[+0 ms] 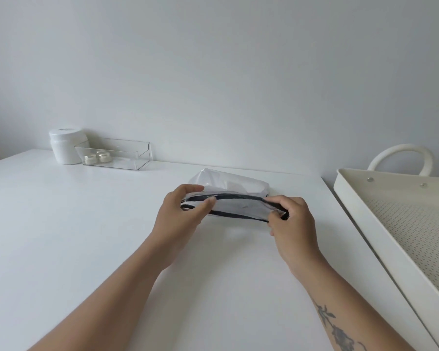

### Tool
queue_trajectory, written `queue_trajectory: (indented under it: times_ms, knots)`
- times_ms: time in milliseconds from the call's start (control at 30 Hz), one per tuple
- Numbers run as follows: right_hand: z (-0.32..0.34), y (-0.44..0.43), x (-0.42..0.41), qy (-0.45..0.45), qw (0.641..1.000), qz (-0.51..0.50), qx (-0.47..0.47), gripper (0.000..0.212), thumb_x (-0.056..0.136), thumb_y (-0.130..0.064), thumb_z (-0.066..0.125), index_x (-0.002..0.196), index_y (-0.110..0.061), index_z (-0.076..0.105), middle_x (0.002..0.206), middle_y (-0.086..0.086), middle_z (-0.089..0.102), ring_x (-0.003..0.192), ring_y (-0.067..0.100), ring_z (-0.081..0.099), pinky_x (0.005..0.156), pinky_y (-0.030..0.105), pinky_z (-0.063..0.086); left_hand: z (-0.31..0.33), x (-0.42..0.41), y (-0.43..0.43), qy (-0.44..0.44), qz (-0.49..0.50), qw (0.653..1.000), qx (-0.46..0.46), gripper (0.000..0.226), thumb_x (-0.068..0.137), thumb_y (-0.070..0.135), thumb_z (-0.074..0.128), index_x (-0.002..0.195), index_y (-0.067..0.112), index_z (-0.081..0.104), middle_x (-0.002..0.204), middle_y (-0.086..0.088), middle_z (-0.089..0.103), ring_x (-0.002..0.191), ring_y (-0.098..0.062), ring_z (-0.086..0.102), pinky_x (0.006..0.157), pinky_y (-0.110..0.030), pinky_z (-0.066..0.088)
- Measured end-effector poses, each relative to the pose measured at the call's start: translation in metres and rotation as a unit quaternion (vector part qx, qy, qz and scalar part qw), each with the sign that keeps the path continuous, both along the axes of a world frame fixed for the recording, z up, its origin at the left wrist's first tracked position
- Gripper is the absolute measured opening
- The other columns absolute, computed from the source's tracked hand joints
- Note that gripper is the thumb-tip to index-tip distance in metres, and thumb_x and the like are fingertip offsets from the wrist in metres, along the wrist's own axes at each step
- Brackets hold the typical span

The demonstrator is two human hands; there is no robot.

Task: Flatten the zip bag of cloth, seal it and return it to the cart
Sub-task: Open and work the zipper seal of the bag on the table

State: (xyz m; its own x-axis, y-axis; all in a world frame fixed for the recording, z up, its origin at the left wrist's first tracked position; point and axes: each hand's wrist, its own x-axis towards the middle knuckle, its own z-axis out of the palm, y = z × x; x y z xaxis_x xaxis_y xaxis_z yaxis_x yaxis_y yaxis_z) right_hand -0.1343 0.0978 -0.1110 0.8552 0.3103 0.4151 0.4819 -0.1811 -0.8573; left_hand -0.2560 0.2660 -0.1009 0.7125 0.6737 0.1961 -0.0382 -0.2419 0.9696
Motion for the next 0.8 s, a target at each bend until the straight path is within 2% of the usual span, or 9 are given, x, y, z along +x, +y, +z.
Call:
queue_trajectory:
  times_ms: [133, 233, 400, 433, 500, 567, 600, 700, 800]
  knots:
    - [0.001, 0.000, 0.000, -0.037, 0.999, 0.009, -0.018, 0.045, 0.085, 0.011, 0.046, 0.086, -0.026, 0.072, 0.107, -0.011, 0.056, 0.077, 0.018, 0.060, 0.068, 0.031, 0.052, -0.005, 0.003, 0.002, 0.020, 0.065, 0.994, 0.084, 0.026, 0.078, 0.038, 0.074, 0.093, 0.049, 0.055, 0.104, 0.016, 0.049, 0.081, -0.008, 0.057, 0.058, -0.015, 0.039]
    - [0.001, -0.003, -0.001, -0.071, 0.994, -0.020, -0.077, 0.046, 0.084, 0.010, 0.043, 0.086, -0.023, 0.074, 0.113, -0.014, 0.054, 0.074, 0.009, 0.057, 0.063, 0.029, 0.046, -0.008, 0.007, 0.002, 0.005, 0.095, 0.988, 0.125, 0.025, 0.084, 0.024, 0.068, 0.092, 0.046, 0.058, 0.100, 0.014, 0.049, 0.084, -0.013, 0.058, 0.065, -0.020, 0.045]
    - [0.001, -0.001, -0.003, -0.075, 0.994, -0.054, -0.055, 0.046, 0.082, 0.013, 0.042, 0.087, -0.021, 0.074, 0.112, -0.009, 0.059, 0.087, 0.017, 0.062, 0.070, 0.035, 0.052, -0.005, 0.007, 0.007, -0.023, 0.140, 0.985, 0.095, 0.030, 0.090, 0.014, 0.055, 0.082, 0.040, 0.067, 0.099, 0.005, 0.051, 0.054, -0.012, 0.063, 0.045, -0.008, 0.043]
    - [0.001, -0.001, -0.002, -0.063, 0.996, -0.045, -0.035, 0.045, 0.083, 0.012, 0.043, 0.087, -0.020, 0.073, 0.111, -0.008, 0.059, 0.087, 0.020, 0.063, 0.071, 0.038, 0.054, -0.004, 0.006, 0.008, -0.020, 0.134, 0.986, 0.100, 0.028, 0.090, 0.016, 0.056, 0.084, 0.041, 0.068, 0.101, 0.006, 0.051, 0.057, -0.008, 0.064, 0.048, -0.007, 0.043]
    - [0.003, -0.002, -0.002, -0.040, 0.999, -0.016, -0.003, 0.046, 0.086, 0.010, 0.043, 0.086, -0.027, 0.071, 0.108, -0.006, 0.060, 0.078, 0.021, 0.066, 0.067, 0.035, 0.057, -0.005, 0.004, 0.009, 0.010, 0.115, 0.982, 0.153, 0.021, 0.086, 0.028, 0.062, 0.096, 0.046, 0.066, 0.111, 0.012, 0.048, 0.084, 0.002, 0.060, 0.060, -0.002, 0.040]
    - [0.004, -0.004, -0.003, -0.003, 1.000, 0.016, 0.026, 0.049, 0.088, 0.008, 0.043, 0.082, -0.036, 0.066, 0.102, -0.004, 0.062, 0.063, 0.015, 0.065, 0.054, 0.022, 0.054, -0.006, 0.002, 0.007, 0.067, 0.093, 0.962, 0.249, 0.042, 0.078, 0.045, 0.068, 0.116, 0.054, 0.054, 0.128, 0.018, 0.038, 0.116, -0.005, 0.038, 0.082, -0.008, 0.034]
    - [0.005, -0.004, -0.004, 0.021, 0.999, 0.029, 0.035, 0.048, 0.088, 0.006, 0.044, 0.083, -0.037, 0.065, 0.098, -0.002, 0.065, 0.057, 0.013, 0.064, 0.049, 0.017, 0.050, -0.007, 0.001, 0.005, 0.090, 0.084, 0.946, 0.300, 0.055, 0.073, 0.054, 0.069, 0.123, 0.058, 0.045, 0.135, 0.020, 0.032, 0.123, -0.009, 0.027, 0.093, -0.018, 0.028]
    - [0.007, -0.004, -0.006, 0.087, 0.994, 0.061, 0.040, 0.039, 0.088, 0.002, 0.047, 0.088, -0.029, 0.070, 0.079, 0.006, 0.071, 0.051, 0.013, 0.065, 0.045, 0.012, 0.044, -0.006, 0.002, -0.002, 0.128, 0.065, 0.898, 0.416, 0.072, 0.065, 0.063, 0.070, 0.128, 0.059, 0.036, 0.146, 0.021, 0.024, 0.131, -0.012, 0.014, 0.101, -0.037, 0.016]
    - [0.011, -0.004, -0.010, 0.131, 0.984, 0.103, 0.060, 0.033, 0.086, 0.000, 0.052, 0.089, -0.026, 0.073, 0.075, 0.002, 0.072, 0.061, 0.018, 0.071, 0.046, 0.017, 0.047, -0.005, 0.003, -0.004, 0.117, 0.077, 0.877, 0.459, 0.056, 0.071, 0.046, 0.075, 0.120, 0.050, 0.048, 0.138, 0.017, 0.041, 0.129, -0.019, 0.026, 0.098, -0.037, 0.014]
